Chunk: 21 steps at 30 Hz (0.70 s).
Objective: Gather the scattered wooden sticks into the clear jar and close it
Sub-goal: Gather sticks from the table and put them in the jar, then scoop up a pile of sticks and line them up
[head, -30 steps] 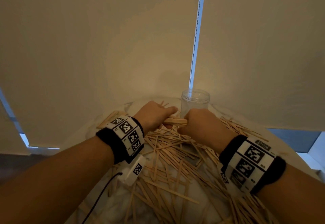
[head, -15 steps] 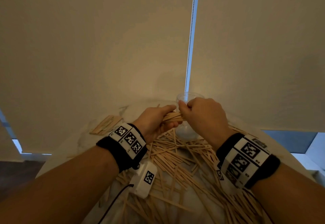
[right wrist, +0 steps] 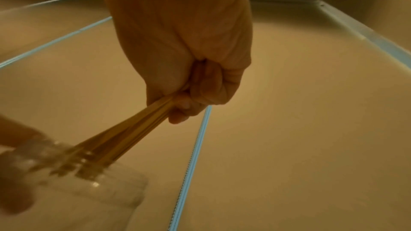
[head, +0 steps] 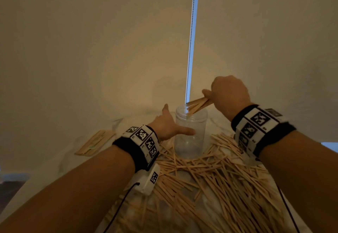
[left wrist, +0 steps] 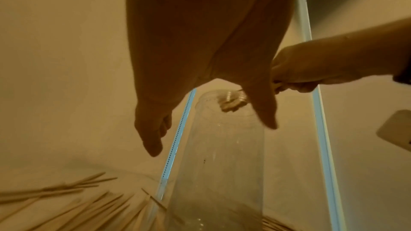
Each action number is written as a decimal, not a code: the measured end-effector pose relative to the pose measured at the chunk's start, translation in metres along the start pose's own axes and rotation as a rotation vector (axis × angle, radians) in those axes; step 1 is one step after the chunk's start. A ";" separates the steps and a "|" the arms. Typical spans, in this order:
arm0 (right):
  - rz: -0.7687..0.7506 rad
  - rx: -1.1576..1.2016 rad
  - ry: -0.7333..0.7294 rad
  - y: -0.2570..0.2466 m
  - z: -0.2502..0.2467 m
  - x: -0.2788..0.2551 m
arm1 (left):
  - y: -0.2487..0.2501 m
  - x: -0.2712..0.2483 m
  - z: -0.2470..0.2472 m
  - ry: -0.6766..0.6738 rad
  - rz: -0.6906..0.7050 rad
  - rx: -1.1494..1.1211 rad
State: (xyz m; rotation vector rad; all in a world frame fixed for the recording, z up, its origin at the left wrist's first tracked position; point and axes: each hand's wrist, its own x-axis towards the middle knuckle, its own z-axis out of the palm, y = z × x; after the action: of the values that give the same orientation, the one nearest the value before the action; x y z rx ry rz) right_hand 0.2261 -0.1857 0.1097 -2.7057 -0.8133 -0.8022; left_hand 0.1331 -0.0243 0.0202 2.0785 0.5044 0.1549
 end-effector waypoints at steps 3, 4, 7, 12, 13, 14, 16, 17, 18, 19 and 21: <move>-0.137 -0.064 -0.142 -0.022 0.010 0.004 | 0.007 0.012 0.010 -0.051 0.070 -0.058; -0.175 -0.075 -0.200 -0.029 0.015 0.006 | 0.008 0.014 0.014 -0.054 0.095 -0.073; -0.242 -0.098 -0.338 -0.043 0.031 0.008 | 0.005 0.016 0.020 0.021 0.145 -0.047; -0.254 -0.135 -0.346 -0.049 0.034 0.011 | 0.000 0.017 0.017 0.044 0.146 -0.042; -0.249 -0.137 -0.332 -0.048 0.034 0.012 | -0.001 0.018 0.017 0.039 0.152 -0.051; -0.246 -0.139 -0.329 -0.048 0.033 0.012 | -0.002 0.020 0.017 0.036 0.151 -0.061; -0.251 -0.118 -0.374 -0.046 0.033 0.012 | -0.005 0.027 0.018 0.039 0.163 -0.062; -0.259 -0.089 -0.408 -0.046 0.032 0.011 | -0.012 0.039 0.019 0.035 0.184 -0.051; -0.268 -0.061 -0.433 -0.047 0.029 0.009 | -0.024 0.055 0.021 0.008 0.207 -0.047; -0.274 -0.035 -0.442 -0.047 0.026 0.007 | -0.036 0.070 0.022 -0.014 0.229 -0.047; -0.259 0.044 -0.397 -0.048 0.017 0.002 | -0.038 0.062 0.016 -0.019 0.214 -0.052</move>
State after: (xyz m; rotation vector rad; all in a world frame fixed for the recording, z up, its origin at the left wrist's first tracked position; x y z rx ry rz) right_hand 0.2084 -0.1394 0.0989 -2.7947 -1.2671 -0.2803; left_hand 0.1833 0.0062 -0.0257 2.0777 0.2630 0.2704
